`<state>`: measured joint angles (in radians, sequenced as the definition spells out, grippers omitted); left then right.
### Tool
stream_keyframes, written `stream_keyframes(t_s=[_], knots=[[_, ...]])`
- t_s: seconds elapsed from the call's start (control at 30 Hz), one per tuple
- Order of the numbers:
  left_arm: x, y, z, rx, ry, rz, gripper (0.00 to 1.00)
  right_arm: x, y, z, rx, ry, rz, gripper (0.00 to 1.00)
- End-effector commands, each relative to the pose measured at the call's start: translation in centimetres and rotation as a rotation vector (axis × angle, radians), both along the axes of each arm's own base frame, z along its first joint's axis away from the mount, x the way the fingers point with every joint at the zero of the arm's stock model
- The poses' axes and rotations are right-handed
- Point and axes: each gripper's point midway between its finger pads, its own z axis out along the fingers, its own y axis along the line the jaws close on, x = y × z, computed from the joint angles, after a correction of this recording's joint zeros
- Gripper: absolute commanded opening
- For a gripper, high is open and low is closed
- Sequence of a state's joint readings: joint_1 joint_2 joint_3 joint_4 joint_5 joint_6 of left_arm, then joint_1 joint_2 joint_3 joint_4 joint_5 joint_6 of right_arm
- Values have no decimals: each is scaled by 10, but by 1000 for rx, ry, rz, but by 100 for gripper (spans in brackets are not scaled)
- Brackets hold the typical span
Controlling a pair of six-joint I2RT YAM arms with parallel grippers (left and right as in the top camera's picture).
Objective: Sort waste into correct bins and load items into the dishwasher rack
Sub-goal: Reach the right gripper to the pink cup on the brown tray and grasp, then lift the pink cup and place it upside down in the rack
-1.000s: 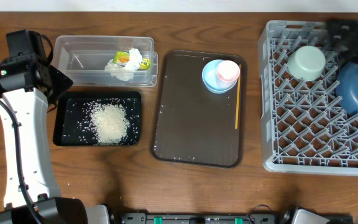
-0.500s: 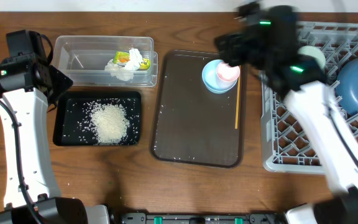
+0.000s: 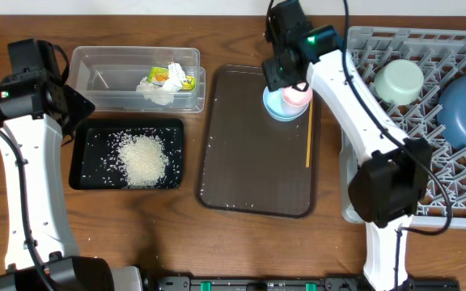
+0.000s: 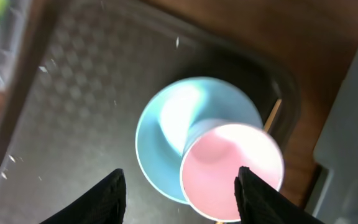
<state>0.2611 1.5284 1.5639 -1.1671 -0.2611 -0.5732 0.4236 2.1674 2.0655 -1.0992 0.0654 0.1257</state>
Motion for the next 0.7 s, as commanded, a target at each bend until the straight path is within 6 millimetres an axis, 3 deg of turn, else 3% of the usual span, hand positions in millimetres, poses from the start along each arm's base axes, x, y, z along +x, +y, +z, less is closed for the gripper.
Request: stream_keyframes(t_s=[0.0, 0.2, 0.37, 0.47, 0.57, 0.67], knots=[[-1, 2, 1, 2, -1, 13, 94, -1, 5, -20, -20, 43, -5, 56], [-1, 2, 1, 2, -1, 13, 94, -6, 3, -47, -36, 113, -48, 51], [-1, 2, 1, 2, -1, 13, 94, -8, 4, -56, -45, 133, -51, 35], [-1, 2, 1, 2, -1, 13, 94, -8, 7, -55, -36, 129, -68, 23], [-1, 2, 1, 2, -1, 13, 94, -6, 9, -49, -30, 116, -65, 2], [-1, 2, 1, 2, -1, 13, 94, -4, 10, -30, -16, 91, -65, 1]])
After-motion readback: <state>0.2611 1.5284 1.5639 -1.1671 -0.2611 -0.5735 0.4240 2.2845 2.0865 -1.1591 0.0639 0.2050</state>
